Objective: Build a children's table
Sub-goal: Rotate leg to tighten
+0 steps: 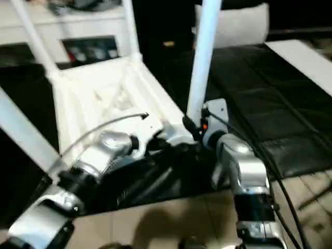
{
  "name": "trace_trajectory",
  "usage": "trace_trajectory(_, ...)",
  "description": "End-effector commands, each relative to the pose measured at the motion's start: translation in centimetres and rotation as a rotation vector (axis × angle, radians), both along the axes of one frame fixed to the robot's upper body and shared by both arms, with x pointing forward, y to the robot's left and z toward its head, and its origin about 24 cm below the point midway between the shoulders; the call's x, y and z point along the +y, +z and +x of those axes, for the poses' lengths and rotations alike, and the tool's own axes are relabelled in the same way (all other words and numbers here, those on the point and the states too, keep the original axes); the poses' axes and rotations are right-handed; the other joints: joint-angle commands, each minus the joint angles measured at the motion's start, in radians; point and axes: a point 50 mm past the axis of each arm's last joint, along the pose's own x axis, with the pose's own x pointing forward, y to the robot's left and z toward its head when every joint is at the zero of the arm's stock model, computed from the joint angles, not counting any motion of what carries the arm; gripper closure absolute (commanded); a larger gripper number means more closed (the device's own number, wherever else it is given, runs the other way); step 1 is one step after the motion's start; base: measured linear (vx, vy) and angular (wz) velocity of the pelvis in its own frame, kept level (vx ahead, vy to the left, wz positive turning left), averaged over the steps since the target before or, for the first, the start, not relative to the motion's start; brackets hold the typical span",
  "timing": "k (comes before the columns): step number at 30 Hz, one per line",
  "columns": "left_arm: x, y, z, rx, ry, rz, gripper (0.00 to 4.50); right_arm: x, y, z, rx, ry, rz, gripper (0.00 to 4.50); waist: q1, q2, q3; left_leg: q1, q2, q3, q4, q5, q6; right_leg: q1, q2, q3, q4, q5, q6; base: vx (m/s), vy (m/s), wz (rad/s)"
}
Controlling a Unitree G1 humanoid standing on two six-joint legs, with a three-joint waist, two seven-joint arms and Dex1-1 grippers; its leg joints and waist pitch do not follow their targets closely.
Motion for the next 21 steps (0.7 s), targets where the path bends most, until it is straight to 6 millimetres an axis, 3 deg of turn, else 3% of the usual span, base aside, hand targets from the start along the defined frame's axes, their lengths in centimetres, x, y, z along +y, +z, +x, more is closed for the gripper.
trace_trajectory(1, -0.4, 0.2, -0.4, -0.032, -0.074, -0.026, 4.50, 0.9, -0.4, -0.9, 0.013, 0.147, 0.030, 1.31, -0.014, -0.020, -0.055, 0.012, 0.085, -0.047, -0.093, -0.406, 0.017, 0.038, -0.060, 0.036, -0.112, -0.589, 0.039, 0.000, 0.000, 0.00)
trace_trajectory(2, 0.0, 0.2, -0.5, -0.035, -0.099, -0.021, 4.50, 0.3, -0.4, -1.1, 0.005, 0.164, 0.015, 1.23, -0.017, -0.012, -0.058, 0.018, 0.093, -0.046, -0.106, -0.460, 0.018, 0.037, -0.064, 0.046, -0.100, -0.470, -0.012, 0.000, 0.000, 0.00)
trace_trajectory(3, 0.3, 0.2, -0.5, -0.035, -0.114, -0.018, 4.50, -0.1, -0.3, -1.1, -0.001, 0.174, 0.009, 1.11, -0.020, -0.015, -0.058, 0.010, 0.092, -0.046, -0.109, -0.453, 0.020, 0.041, -0.068, 0.051, -0.094, -0.429, -0.035, 0.000, 0.000, 0.00)
trace_trajectory(4, 0.7, 0.1, -0.7, -0.037, -0.144, -0.016, 4.50, -0.8, 0.0, -1.3, -0.012, 0.195, 0.006, 0.99, -0.020, -0.022, -0.059, -0.011, 0.083, -0.039, -0.107, -0.385, 0.033, 0.048, -0.082, 0.064, -0.083, -0.395, -0.086, 0.000, 0.000, 0.00)
trace_trajectory(5, 1.0, 0.1, -0.8, -0.036, -0.164, -0.016, 4.50, -1.1, 0.2, -1.3, -0.018, 0.212, 0.005, 0.91, -0.018, -0.022, -0.060, -0.009, 0.082, -0.036, -0.105, -0.371, 0.037, 0.045, -0.084, 0.068, -0.084, -0.411, -0.094, 0.000, 0.000, 0.00)
trace_trajectory(6, 1.4, 0.1, -1.0, -0.037, -0.194, -0.014, 4.50, -1.6, 0.5, -1.5, -0.028, 0.239, 0.001, 0.80, -0.016, -0.031, -0.060, -0.011, 0.077, -0.029, -0.100, -0.328, 0.053, 0.043, -0.087, 0.077, -0.085, -0.432, -0.111, 0.000, 0.000, 0.00)
trace_trajectory(7, 1.8, 0.2, -1.2, -0.047, -0.238, -0.017, 4.50, -2.0, 0.8, -1.6, -0.035, 0.274, -0.009, 0.80, -0.013, -0.032, -0.060, -0.012, 0.074, -0.025, -0.098, -0.299, 0.062, 0.041, -0.088, 0.083, -0.084, -0.432, -0.120, 0.000, 0.000, 0.00)
trace_trajectory(9, 2.8, 0.1, -2.0, -0.048, -0.345, -0.007, 4.50, -3.1, 1.4, -2.1, -0.037, 0.378, -0.056, 0.54, -0.001, -0.034, -0.070, -0.014, 0.079, -0.018, -0.093, -0.207, 0.093, 0.040, -0.088, 0.093, -0.068, -0.365, -0.157, 0.058, -0.021, 0.05)
trace_trajectory(10, 2.9, 0.1, -2.0, -0.049, -0.358, -0.005, 4.50, -3.2, 1.4, -2.1, -0.035, 0.388, -0.062, 0.46, 0.007, -0.037, -0.079, -0.019, 0.080, -0.015, -0.088, -0.147, 0.118, 0.044, -0.083, 0.096, -0.052, -0.294, -0.176, 0.061, -0.033, 0.02)
trace_trajectory(11, 3.5, 0.0, -2.3, -0.045, -0.399, 0.018, 4.50, -3.6, 1.6, -2.4, -0.028, 0.451, -0.090, 0.36, 0.012, -0.043, -0.084, -0.018, 0.079, -0.007, -0.082, -0.095, 0.144, 0.037, -0.078, 0.102, -0.043, -0.238, -0.199, 0.071, -0.046, 0.08)
trace_trajectory(12, 3.5, 0.0, -2.3, -0.045, -0.399, 0.018, 4.50, -3.6, 1.6, -2.4, -0.028, 0.451, -0.090, 0.25, 0.023, -0.040, -0.087, -0.008, 0.076, 0.003, -0.074, -0.061, 0.163, 0.025, -0.076, 0.110, -0.034, -0.191, -0.232, 0.071, -0.046, 0.08)
trace_trajectory(13, 3.6, 0.0, -2.3, -0.043, -0.404, 0.022, 4.50, -3.7, 1.6, -2.5, -0.028, 0.464, -0.094, 0.25, 0.023, -0.042, -0.090, -0.020, 0.072, 0.003, -0.070, -0.018, 0.177, 0.035, -0.075, 0.111, -0.021, -0.138, -0.245, 0.067, -0.052, 0.04)
trace_trajectory(14, 3.9, 0.0, -2.4, -0.048, -0.438, 0.035, 4.50, -3.9, 1.8, -2.6, -0.035, 0.509, -0.132, 0.25, 0.039, -0.041, -0.101, -0.021, 0.072, 0.006, -0.060, 0.070, 0.210, 0.032, -0.074, 0.113, -0.002, -0.026, -0.266, 0.063, -0.040, -0.04)
trace_trajectory(15, 4.2, 0.0, -2.6, -0.046, -0.468, 0.051, 4.50, -4.0, 1.9, -2.9, -0.028, 0.577, -0.144, 0.25, 0.043, -0.051, -0.107, -0.028, 0.068, 0.006, -0.051, 0.131, 0.254, 0.035, -0.068, 0.110, 0.015, 0.068, -0.283, 0.063, -0.040, -0.04)
trace_trajectory(17, 4.5, 0.0, -2.8, -0.046, -0.516, 0.064, 4.50, -4.1, 2.2, -3.4, -0.018, 0.668, -0.157, 0.25, 0.058, -0.050, -0.104, -0.034, 0.067, 0.010, -0.045, 0.145, 0.289, 0.030, -0.068, 0.110, 0.020, 0.090, -0.286, 0.000, 0.000, 0.00)
trace_trajectory(20, 4.8, 0.1, -3.2, -0.035, -0.607, 0.082, 4.50, -4.1, 2.3, -4.0, 0.012, 0.802, -0.158, 0.51, 0.072, -0.051, -0.102, -0.038, 0.071, 0.013, -0.041, 0.091, 0.275, 0.025, -0.066, 0.106, 0.010, -0.051, -0.255, 0.000, 0.000, 0.00)
trace_trajectory(21, 4.8, 0.2, -3.4, -0.032, -0.639, 0.089, 4.50, -4.1, 2.3, -4.1, 0.024, 0.839, -0.152, 0.51, 0.073, -0.057, -0.101, -0.037, 0.073, 0.014, -0.042, 0.078, 0.268, 0.023, -0.065, 0.106, 0.006, -0.083, -0.249, 0.000, 0.000, 0.00)
